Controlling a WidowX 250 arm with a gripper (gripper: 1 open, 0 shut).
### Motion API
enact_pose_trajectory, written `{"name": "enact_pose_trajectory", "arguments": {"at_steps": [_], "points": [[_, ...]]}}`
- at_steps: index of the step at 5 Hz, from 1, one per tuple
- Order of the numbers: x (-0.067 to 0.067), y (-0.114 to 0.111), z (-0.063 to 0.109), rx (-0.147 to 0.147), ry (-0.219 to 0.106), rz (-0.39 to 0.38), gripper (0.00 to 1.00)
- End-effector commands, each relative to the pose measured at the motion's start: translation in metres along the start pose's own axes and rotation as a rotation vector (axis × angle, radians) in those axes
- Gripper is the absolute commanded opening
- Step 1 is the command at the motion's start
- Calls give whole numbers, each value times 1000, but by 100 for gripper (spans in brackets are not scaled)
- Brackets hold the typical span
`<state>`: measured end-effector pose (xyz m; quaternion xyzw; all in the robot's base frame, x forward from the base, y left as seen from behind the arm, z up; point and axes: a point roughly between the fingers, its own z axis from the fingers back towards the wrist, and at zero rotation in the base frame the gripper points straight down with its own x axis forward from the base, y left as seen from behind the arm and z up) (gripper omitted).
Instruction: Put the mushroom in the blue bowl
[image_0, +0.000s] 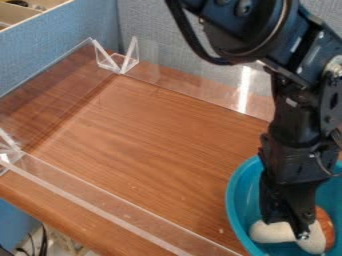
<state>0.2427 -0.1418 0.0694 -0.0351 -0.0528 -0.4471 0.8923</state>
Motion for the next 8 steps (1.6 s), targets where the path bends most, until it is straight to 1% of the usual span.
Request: {"name": "enact_pose_trajectory", "arguments": {"at_steps": [1, 2, 4, 8], "points": [[4, 7, 20, 36, -68, 8, 0], [2, 8, 19, 37, -66, 13, 100], [0, 10, 21, 41, -70, 27, 100], [4, 11, 18, 39, -86, 41, 100]]}}
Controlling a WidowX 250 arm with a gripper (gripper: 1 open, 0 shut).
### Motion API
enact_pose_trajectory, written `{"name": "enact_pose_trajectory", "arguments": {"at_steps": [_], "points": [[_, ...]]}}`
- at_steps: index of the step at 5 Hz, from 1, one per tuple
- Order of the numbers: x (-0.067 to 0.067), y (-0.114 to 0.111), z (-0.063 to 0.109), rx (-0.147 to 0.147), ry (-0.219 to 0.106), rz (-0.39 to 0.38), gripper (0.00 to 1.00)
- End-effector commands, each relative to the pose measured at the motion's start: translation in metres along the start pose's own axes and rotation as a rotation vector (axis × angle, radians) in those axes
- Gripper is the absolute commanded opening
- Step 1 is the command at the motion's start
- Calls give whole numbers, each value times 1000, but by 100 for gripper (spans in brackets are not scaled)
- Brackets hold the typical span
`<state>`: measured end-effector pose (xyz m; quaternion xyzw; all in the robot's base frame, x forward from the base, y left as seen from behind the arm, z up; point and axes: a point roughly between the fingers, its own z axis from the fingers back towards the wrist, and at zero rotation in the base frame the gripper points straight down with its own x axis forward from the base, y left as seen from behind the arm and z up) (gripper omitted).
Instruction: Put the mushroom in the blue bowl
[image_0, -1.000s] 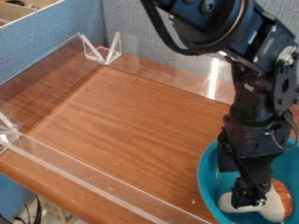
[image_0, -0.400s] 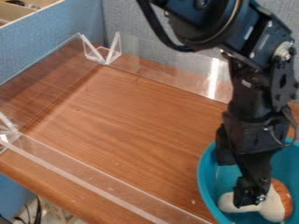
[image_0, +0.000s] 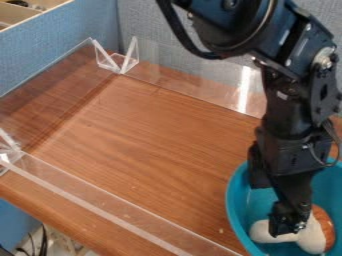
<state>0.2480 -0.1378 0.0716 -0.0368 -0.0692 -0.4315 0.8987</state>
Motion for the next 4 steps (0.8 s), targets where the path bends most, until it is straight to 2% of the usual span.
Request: {"name": "enact_pose_trajectory", "arguments": {"at_steps": [1, 3, 4], "points": [[5, 5, 14, 23, -58, 12, 100], [6, 5, 11, 20, -63, 18, 100], [4, 9, 19, 35, -69, 42, 100]]}}
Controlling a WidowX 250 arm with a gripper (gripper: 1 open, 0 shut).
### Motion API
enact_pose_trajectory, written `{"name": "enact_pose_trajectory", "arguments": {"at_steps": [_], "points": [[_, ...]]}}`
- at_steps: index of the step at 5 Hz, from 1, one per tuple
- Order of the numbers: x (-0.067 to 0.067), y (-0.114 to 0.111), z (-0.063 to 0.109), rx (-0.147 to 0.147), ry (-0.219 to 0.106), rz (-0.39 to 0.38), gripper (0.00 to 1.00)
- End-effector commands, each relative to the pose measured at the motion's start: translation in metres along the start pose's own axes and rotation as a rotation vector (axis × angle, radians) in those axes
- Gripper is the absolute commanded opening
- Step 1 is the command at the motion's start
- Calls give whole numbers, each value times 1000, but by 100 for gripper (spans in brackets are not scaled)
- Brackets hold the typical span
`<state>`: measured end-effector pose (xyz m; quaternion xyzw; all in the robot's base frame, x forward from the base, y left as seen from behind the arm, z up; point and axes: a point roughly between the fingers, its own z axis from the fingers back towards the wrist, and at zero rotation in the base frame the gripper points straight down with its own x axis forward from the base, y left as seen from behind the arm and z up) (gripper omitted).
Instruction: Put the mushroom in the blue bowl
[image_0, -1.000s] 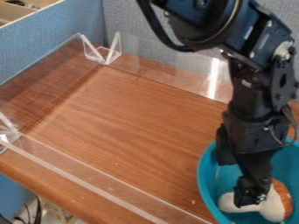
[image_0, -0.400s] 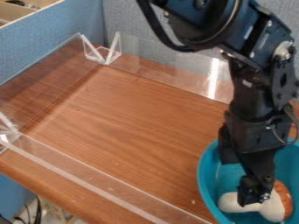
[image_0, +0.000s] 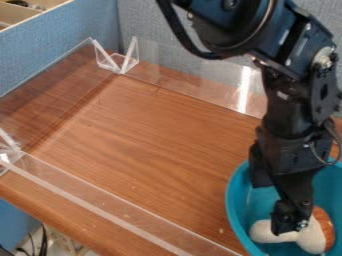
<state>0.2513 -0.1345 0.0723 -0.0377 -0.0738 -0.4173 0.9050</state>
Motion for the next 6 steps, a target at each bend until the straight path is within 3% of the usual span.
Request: {"name": "enact_pose_trajectory", "arguments": {"at_steps": [1, 3, 6], "points": [[2, 8, 26, 42, -67, 39, 100], [-5, 20, 39, 55, -57, 112, 100], [-5, 22, 20, 48, -19, 148, 100]]}}
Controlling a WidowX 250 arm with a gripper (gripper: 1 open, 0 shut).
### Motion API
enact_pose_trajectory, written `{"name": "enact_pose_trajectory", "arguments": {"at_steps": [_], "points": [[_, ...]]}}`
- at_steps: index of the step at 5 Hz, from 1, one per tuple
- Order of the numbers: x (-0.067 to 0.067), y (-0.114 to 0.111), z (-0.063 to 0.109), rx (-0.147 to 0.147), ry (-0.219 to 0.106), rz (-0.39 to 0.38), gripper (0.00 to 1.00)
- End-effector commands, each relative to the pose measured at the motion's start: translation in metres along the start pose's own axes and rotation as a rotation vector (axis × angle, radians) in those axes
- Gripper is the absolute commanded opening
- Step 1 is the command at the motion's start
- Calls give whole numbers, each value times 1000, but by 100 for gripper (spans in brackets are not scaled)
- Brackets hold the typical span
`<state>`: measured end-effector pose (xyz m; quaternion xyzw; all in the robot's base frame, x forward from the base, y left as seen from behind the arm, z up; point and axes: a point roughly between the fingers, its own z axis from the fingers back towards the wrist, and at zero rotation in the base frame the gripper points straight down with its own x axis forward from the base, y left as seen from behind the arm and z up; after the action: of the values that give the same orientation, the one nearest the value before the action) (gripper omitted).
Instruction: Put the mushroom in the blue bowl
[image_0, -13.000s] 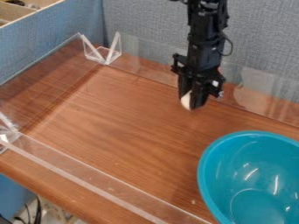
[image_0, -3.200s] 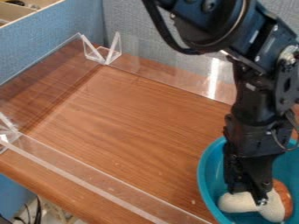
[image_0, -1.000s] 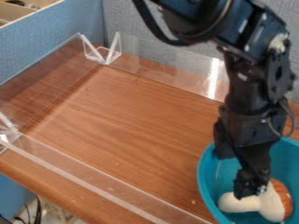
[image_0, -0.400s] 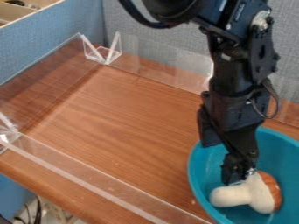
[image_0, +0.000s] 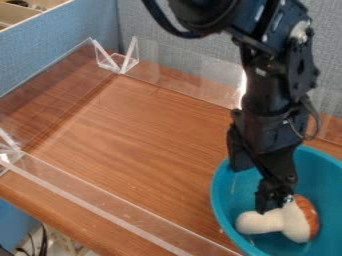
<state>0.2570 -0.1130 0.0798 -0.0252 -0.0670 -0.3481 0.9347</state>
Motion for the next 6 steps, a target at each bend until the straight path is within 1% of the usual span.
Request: {"name": "enact_pose_trajectory", "arguments": {"at_steps": [1, 2, 3, 6], "points": [[6, 2, 0, 9, -22, 10, 100], [7, 2, -8, 4, -8, 21, 100], [9, 2, -12, 1, -6, 33, 100], [15, 11, -23, 4, -1, 67, 100]]}}
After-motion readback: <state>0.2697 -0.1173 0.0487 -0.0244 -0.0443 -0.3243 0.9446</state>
